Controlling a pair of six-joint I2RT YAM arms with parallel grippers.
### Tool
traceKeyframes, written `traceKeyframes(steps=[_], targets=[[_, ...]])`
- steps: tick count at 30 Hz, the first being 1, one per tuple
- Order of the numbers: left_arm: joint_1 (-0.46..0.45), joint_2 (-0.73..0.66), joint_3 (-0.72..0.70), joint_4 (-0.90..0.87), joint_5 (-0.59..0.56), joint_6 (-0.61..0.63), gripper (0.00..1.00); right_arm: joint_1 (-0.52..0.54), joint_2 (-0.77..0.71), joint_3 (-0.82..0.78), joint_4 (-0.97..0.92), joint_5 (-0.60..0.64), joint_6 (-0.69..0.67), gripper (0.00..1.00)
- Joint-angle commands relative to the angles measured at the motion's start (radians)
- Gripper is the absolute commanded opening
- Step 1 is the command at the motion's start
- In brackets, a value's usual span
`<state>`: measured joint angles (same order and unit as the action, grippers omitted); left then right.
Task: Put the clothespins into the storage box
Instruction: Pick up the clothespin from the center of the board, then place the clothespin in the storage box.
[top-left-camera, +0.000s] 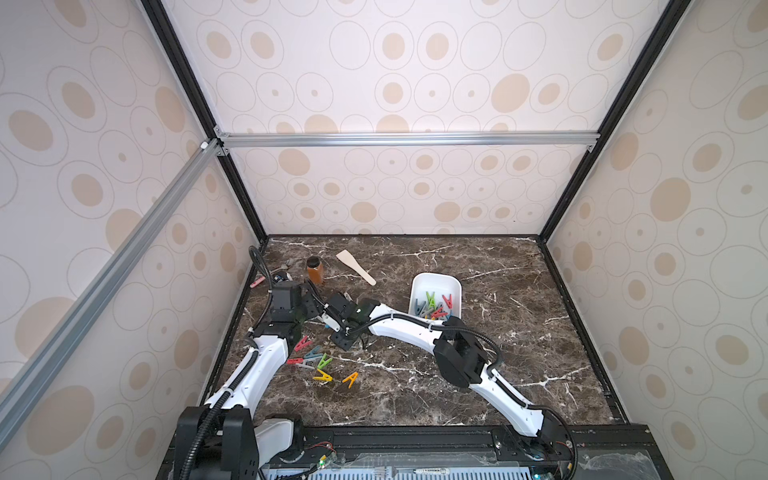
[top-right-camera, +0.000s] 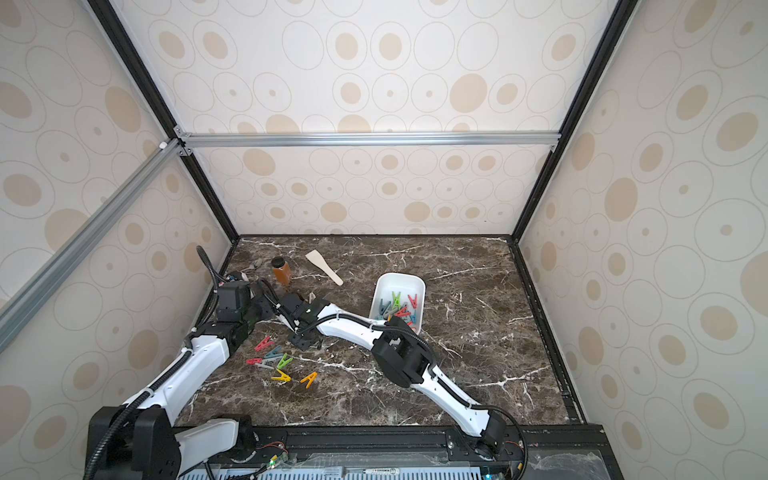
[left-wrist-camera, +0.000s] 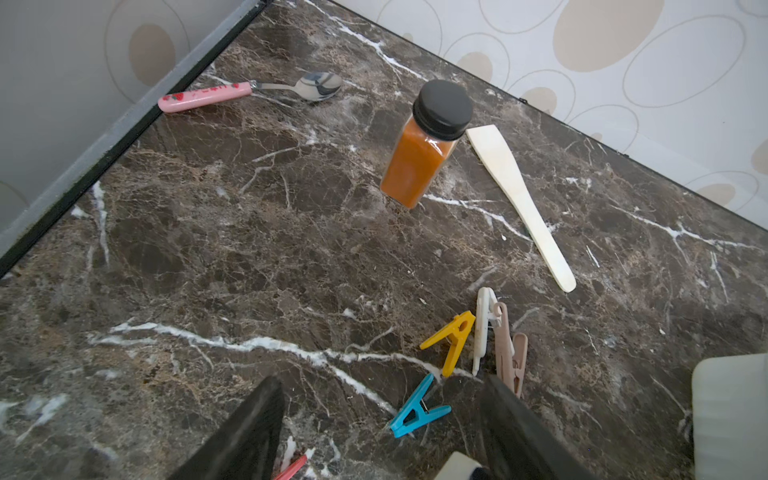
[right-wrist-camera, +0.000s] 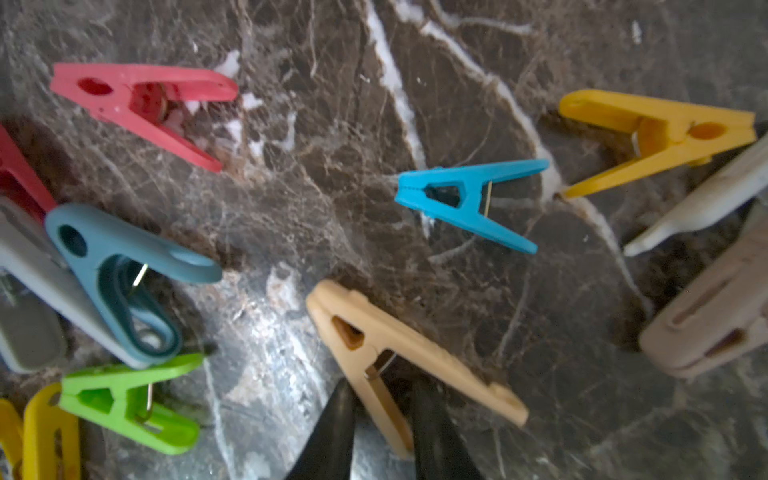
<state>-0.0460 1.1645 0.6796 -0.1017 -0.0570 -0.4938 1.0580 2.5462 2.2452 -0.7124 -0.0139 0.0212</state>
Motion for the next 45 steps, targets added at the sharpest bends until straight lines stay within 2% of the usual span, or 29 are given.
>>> traceKeyframes(steps=[1,5,8,12,14,18,20,24,28,35,36,38,41,43,45], targets=[[-0.009,-0.012,0.023,-0.036,0.029,0.025,0.74,0.017,0.028,0.002,-0.013,-0.012,-0.057,0.15],[-0.008,-0.022,0.03,-0.045,0.032,0.026,0.74,0.019,-0.117,-0.196,0.119,-0.013,-0.021,0.05],[-0.007,-0.029,0.053,-0.058,0.034,0.029,0.74,0.015,-0.27,-0.349,0.202,-0.015,0.037,0.02],[-0.02,-0.043,0.069,-0.041,0.054,0.05,0.72,-0.022,-0.504,-0.584,0.3,-0.056,0.186,0.01],[-0.076,-0.053,0.063,-0.008,0.041,0.087,0.72,-0.064,-0.615,-0.686,0.324,-0.068,0.275,0.0],[-0.278,-0.036,0.049,0.06,-0.015,0.148,0.73,-0.194,-0.821,-0.895,0.379,-0.062,0.444,0.0],[-0.383,-0.006,0.044,0.099,-0.043,0.156,0.73,-0.264,-0.877,-0.947,0.35,-0.037,0.501,0.0],[-0.574,0.09,0.047,0.18,-0.072,0.171,0.74,-0.386,-0.872,-0.945,0.199,0.078,0.531,0.0],[-0.698,0.185,0.081,0.207,-0.11,0.211,0.74,-0.474,-0.768,-0.884,0.134,0.061,0.526,0.0],[-0.727,0.257,0.115,0.19,-0.075,0.213,0.74,-0.53,-0.629,-0.789,0.127,0.081,0.495,0.0],[-0.727,0.26,0.119,0.184,-0.071,0.218,0.74,-0.53,-0.622,-0.781,0.121,0.085,0.491,0.02],[-0.727,0.26,0.12,0.177,-0.074,0.219,0.74,-0.53,-0.616,-0.762,0.097,0.099,0.488,0.12],[-0.726,0.252,0.117,0.169,-0.093,0.218,0.74,-0.511,-0.634,-0.752,0.069,0.145,0.47,0.33],[-0.723,0.247,0.121,0.155,-0.115,0.221,0.74,-0.48,-0.651,-0.731,0.019,0.196,0.453,0.39],[-0.718,0.234,0.125,0.135,-0.147,0.231,0.73,-0.436,-0.683,-0.728,0.001,0.226,0.439,0.4]])
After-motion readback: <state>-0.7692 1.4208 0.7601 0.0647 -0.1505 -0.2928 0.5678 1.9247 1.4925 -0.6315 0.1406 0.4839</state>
